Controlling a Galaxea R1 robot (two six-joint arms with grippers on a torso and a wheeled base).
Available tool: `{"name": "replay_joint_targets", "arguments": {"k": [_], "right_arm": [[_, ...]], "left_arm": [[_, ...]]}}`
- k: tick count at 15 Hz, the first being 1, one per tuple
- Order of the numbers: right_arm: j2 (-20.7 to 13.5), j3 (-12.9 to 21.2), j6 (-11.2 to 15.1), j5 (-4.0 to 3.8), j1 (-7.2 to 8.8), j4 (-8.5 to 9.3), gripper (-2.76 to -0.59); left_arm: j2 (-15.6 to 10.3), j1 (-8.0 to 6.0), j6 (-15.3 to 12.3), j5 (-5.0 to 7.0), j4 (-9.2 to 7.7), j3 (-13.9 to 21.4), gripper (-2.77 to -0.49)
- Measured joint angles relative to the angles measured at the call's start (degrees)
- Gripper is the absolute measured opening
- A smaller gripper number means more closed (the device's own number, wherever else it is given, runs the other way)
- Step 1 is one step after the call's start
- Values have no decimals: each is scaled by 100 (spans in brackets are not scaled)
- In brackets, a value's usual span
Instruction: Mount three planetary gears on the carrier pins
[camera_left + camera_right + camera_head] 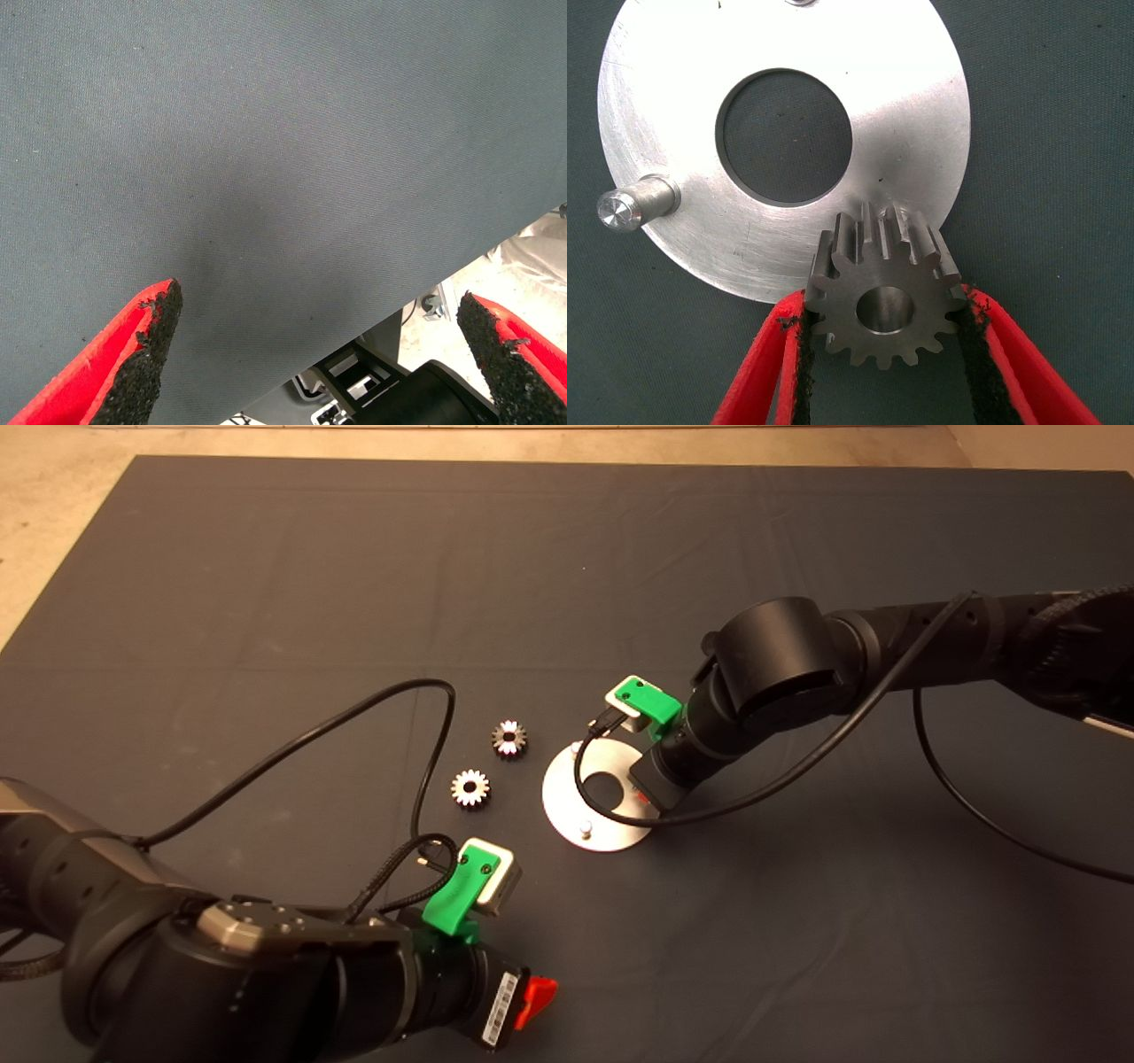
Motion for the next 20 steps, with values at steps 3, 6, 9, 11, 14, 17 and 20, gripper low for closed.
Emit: {"name": "replay_joint_targets", "arguments": {"k": [3,6,9,11,14,17,20], "right_arm": [[-27,-26,-50,23,2,7,-240],[-66,-30,-85,66,5,16,-239],[-151,-30,-107,143,13,43,-239],[-184,-30,-108,167,16,41,-239],[-204,-30,-111,189,18,41,-239],[-204,-30,-115,188,18,41,-239],[-201,-30,-118,184,18,41,-239]], "left_arm": [[0,0,0,2,0,0,-104],[0,0,0,2,2,0,-104],[1,0,0,2,5,0,-104],[1,0,0,2,7,0,-104],[6,0,0,0,13,0,-104],[17,0,0,0,16,0,-104],[17,0,0,0,16,0,-104]]}}
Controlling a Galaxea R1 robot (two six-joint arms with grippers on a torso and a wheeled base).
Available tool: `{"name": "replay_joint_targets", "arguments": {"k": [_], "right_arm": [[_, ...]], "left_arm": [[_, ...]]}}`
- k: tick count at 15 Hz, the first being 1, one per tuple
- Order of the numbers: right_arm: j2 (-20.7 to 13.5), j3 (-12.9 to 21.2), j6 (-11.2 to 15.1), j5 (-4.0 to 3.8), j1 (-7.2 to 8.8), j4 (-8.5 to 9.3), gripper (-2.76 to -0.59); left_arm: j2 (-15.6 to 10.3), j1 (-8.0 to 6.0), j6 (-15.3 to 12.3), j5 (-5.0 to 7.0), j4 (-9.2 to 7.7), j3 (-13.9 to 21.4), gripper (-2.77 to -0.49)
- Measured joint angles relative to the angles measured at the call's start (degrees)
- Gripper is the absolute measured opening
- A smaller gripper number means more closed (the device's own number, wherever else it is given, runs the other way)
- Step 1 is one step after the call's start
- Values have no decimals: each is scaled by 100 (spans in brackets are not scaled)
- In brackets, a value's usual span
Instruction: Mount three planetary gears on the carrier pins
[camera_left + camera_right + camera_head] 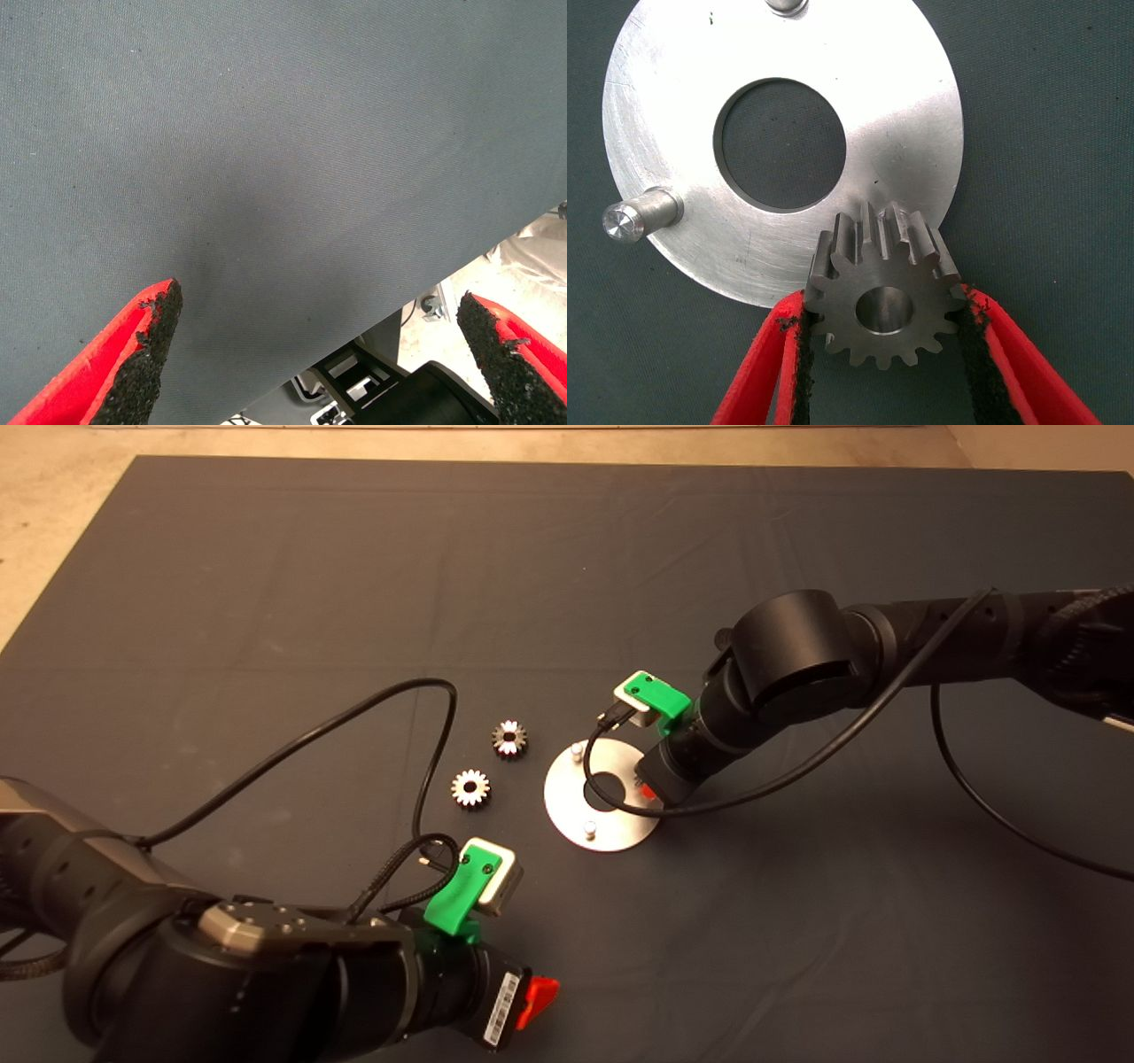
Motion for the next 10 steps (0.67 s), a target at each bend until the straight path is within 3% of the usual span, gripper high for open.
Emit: {"name": "replay_joint_targets", "arguments": {"k": [10], "right_arm": [[1,0,-6,-2,0,-23,-239]], "left_arm": [[2,0,0,2,23,0,-104]]}}
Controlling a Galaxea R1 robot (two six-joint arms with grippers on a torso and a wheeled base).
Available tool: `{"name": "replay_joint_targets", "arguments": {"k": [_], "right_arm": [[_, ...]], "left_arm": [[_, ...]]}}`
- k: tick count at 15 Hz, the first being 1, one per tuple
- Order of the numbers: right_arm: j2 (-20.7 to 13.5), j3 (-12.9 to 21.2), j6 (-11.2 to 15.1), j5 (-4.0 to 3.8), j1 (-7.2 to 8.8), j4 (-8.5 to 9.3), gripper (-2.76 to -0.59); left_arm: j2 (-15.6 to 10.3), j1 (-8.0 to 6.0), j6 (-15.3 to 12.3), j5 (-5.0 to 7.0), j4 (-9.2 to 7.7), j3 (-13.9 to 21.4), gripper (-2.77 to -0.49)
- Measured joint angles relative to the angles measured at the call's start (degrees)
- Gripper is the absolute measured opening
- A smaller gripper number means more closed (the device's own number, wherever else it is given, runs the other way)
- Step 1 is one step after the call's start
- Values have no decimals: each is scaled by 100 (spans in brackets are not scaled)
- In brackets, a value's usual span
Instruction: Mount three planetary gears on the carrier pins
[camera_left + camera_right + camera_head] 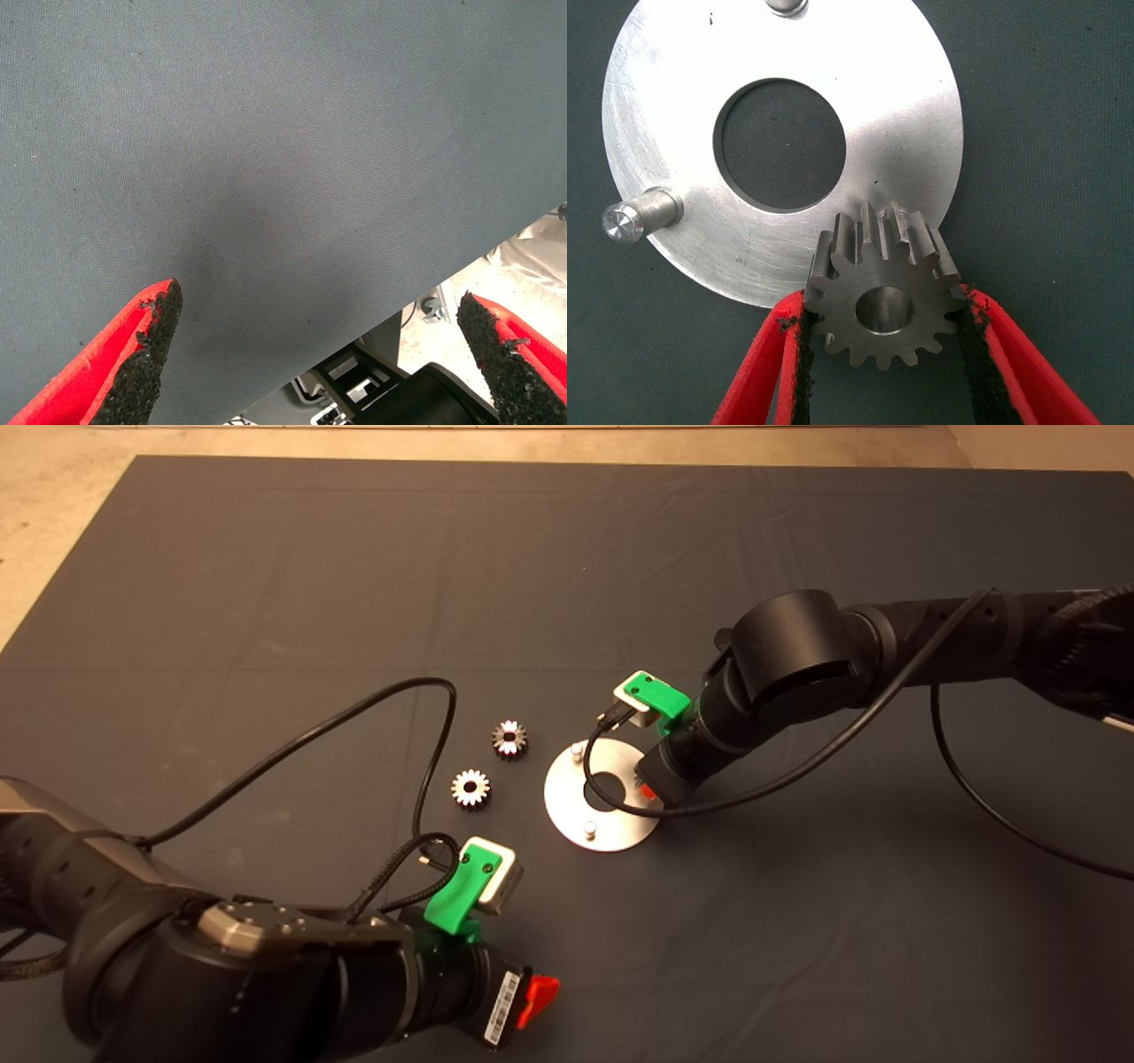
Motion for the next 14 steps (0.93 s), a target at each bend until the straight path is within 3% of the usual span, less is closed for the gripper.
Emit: {"name": "replay_joint_targets", "arguments": {"k": [10,11,14], "right_arm": [[0,0,0,2,11,-29,-240],[-4,-6,0,-61,9,-50,-239],[-4,-11,0,-65,11,-50,-239]], "left_arm": [[12,0,0,0,1,0,-104],[12,0,0,-2,3,0,-104],[12,0,0,0,3,0,-104]]}}
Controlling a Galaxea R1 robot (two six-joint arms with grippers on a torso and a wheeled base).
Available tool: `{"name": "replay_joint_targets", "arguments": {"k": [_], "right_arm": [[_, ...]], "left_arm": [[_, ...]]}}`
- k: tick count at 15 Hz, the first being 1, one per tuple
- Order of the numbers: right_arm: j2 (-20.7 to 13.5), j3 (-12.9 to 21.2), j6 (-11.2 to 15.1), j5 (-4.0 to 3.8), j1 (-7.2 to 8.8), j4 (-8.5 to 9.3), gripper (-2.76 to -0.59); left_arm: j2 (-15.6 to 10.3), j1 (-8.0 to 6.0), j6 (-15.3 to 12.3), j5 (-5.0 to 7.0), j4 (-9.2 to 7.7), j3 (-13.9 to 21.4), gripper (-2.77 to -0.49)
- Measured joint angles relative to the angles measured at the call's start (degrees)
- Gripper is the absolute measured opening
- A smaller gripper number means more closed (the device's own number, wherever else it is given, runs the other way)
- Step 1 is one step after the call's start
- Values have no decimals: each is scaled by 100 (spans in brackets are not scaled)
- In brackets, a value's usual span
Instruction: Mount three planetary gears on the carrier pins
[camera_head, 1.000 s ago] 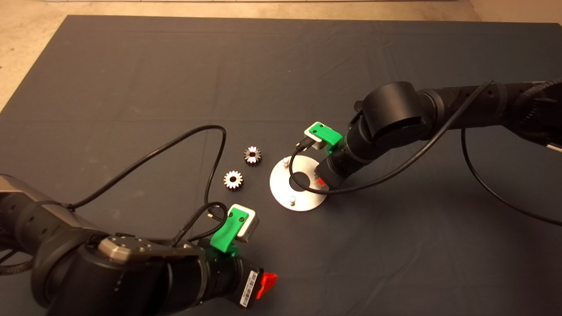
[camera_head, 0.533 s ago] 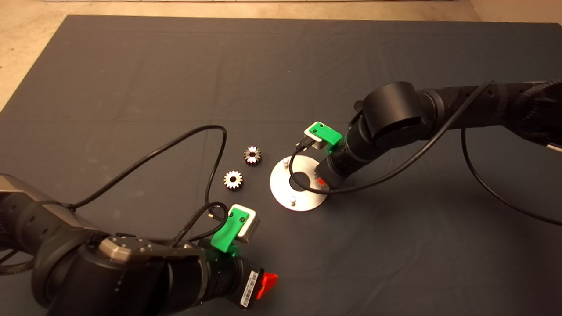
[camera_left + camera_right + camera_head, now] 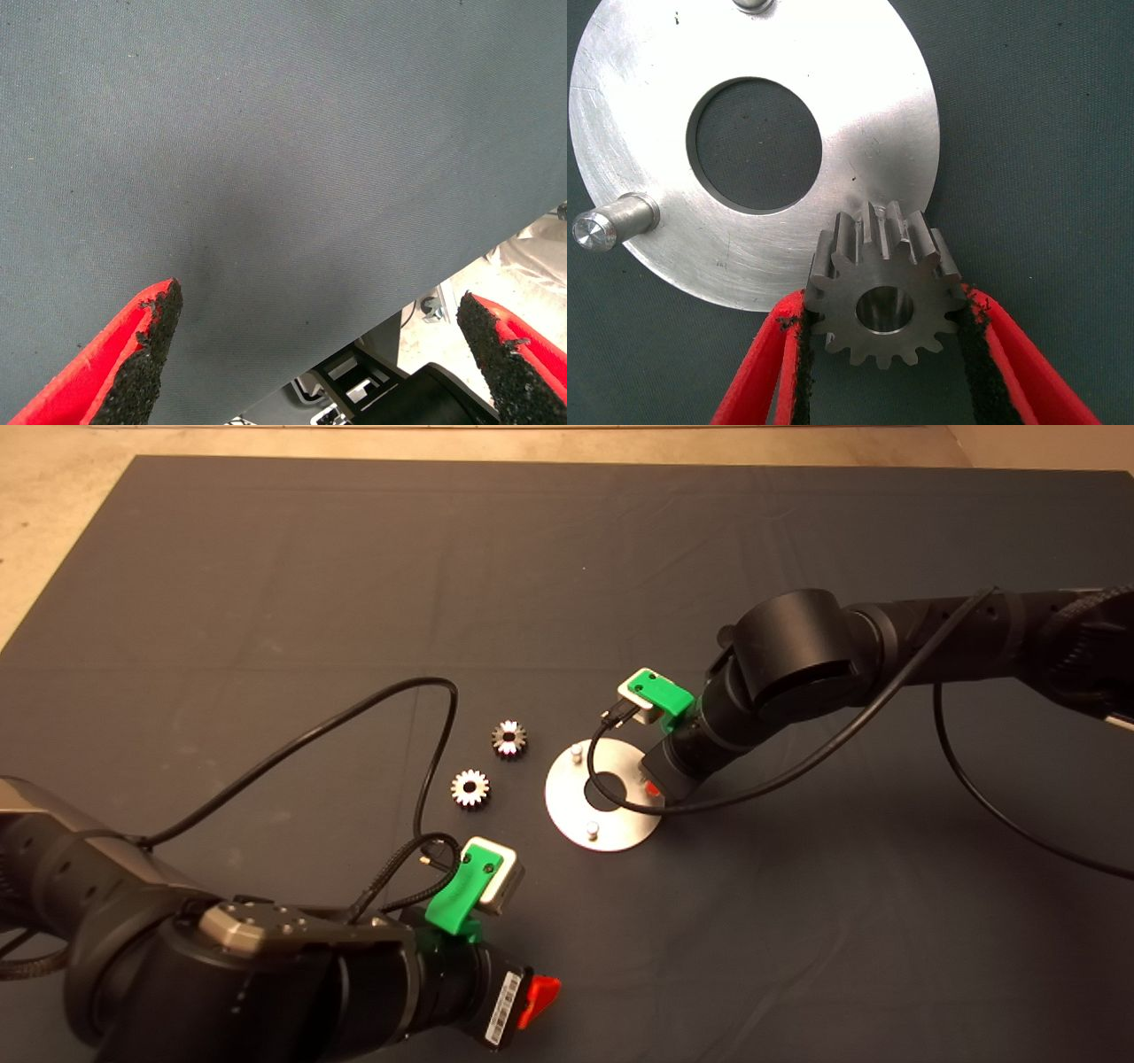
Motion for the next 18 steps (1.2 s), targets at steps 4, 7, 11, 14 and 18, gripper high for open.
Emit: {"name": "replay_joint_targets", "arguments": {"k": [4,7,11,14,18], "right_arm": [[0,0,2,0,0,1,-239],[2,0,0,-2,0,0,-238],[2,0,0,34,0,0,-240],[0,-46,-1,191,-7,-5,-240],[0,-149,-2,261,-33,-8,-241]], "left_arm": [[0,0,0,0,1,0,-104],[0,0,0,0,15,0,-104],[0,0,-2,-2,37,0,-104],[0,0,-2,-2,41,0,-104],[0,0,-2,0,41,0,-104]]}}
